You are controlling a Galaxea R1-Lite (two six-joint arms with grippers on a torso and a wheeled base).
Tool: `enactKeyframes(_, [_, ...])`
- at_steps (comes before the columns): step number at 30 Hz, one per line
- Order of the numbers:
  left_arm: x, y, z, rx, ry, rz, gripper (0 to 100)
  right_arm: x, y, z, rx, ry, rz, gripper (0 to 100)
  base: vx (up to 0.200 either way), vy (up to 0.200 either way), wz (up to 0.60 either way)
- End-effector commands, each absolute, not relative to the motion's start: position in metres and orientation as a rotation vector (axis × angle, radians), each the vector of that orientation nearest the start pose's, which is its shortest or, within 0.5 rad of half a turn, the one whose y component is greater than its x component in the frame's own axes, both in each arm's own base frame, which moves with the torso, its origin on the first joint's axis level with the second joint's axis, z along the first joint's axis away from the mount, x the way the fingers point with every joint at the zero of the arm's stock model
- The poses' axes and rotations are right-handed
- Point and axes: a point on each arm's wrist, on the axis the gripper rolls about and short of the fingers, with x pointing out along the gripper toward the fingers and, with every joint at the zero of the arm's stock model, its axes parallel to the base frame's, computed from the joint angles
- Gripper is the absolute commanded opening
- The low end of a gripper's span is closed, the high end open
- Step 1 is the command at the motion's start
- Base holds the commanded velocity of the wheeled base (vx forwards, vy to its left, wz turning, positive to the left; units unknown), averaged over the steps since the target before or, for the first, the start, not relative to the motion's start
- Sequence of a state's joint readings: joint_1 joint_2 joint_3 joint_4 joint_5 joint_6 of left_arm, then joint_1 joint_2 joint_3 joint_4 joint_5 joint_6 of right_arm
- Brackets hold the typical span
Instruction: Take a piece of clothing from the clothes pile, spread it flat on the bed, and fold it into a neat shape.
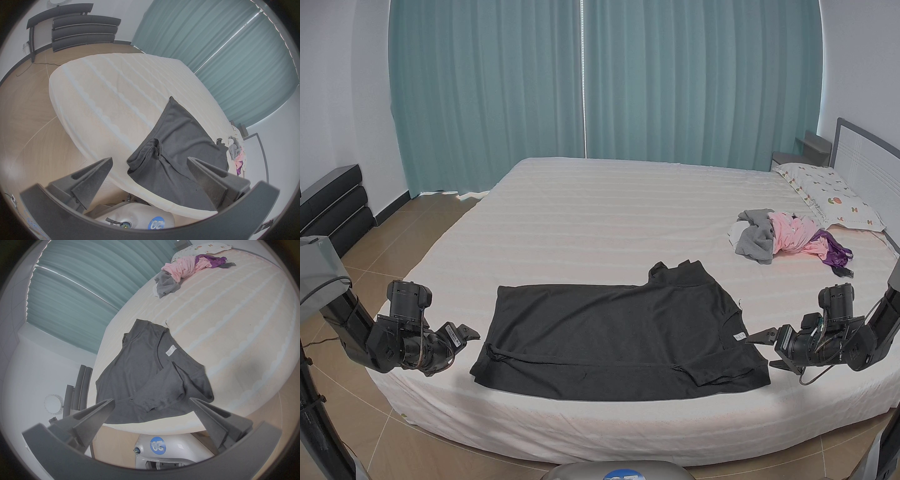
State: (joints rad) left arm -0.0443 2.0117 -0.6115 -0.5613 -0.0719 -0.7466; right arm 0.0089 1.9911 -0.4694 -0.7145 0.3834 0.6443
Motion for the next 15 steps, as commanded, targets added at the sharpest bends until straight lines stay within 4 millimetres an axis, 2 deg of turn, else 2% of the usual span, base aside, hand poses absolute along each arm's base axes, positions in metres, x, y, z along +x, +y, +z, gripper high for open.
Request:
enactKeyframes(1, [0.300, -0.015, 0.036, -0.714, 0.840, 0.206, 100, 0.276, 0.011, 0.030, 0.752, 0.896, 0.100, 100, 0.000, 0.000, 0.00])
enactKeyframes(15, [0.303, -0.028, 0.038, -0.752, 0.853, 0.157, 100, 0.274, 0.014, 0.026, 0.748, 0.918, 0.104, 100, 0.000, 0.000, 0.00])
